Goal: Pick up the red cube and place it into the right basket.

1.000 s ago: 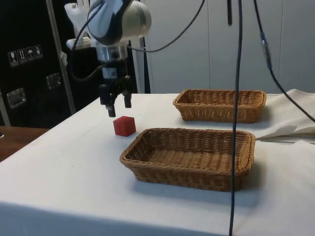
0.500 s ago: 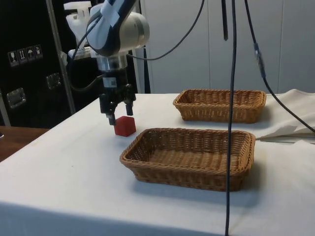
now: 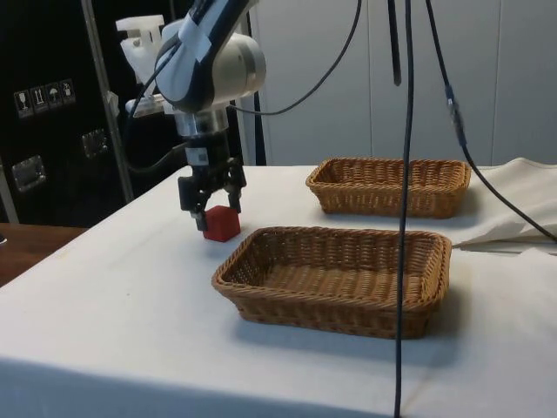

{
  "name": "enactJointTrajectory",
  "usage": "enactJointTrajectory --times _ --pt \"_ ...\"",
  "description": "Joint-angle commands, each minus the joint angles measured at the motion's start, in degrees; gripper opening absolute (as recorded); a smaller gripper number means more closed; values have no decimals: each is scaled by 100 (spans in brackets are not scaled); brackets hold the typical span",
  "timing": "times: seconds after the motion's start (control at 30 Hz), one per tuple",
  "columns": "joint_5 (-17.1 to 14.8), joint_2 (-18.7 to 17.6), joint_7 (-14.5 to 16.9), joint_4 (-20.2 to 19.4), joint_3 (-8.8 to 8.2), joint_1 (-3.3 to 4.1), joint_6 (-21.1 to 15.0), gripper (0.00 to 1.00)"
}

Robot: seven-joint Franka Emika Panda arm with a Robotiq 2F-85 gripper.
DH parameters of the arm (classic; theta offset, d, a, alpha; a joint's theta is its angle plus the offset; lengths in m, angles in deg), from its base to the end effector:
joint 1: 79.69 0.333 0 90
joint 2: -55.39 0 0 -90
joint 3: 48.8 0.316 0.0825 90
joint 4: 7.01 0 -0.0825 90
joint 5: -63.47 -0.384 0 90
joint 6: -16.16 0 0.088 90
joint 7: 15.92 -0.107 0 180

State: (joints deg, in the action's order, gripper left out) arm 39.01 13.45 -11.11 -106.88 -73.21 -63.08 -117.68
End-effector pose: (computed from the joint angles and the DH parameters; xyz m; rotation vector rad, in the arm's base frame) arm 0.6545 -0.0606 0.1793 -3.0931 0.4203 0.0716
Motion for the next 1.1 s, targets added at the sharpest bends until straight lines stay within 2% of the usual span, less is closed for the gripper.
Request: enactJointTrajectory --times 0.0,0.27,0.3,0.33,0.5,0.53,0.6,0.87,1.07 --pt "-52 -57 -57 46 23 -11 -23 100" --pt "-23 -52 -103 34 0 6 -17 100" --pt "-23 -52 -97 29 0 6 -17 96" --pt "-23 -46 -92 29 0 6 -23 80" --pt "-11 -63 -92 46 -6 6 0 24" --pt "-17 -46 -86 17 0 11 -23 24" --pt "-17 -46 -86 17 0 11 -23 3" --pt "-17 -46 -80 17 -6 11 -23 3" --pt "109 298 -23 -189 -103 97 132 3"
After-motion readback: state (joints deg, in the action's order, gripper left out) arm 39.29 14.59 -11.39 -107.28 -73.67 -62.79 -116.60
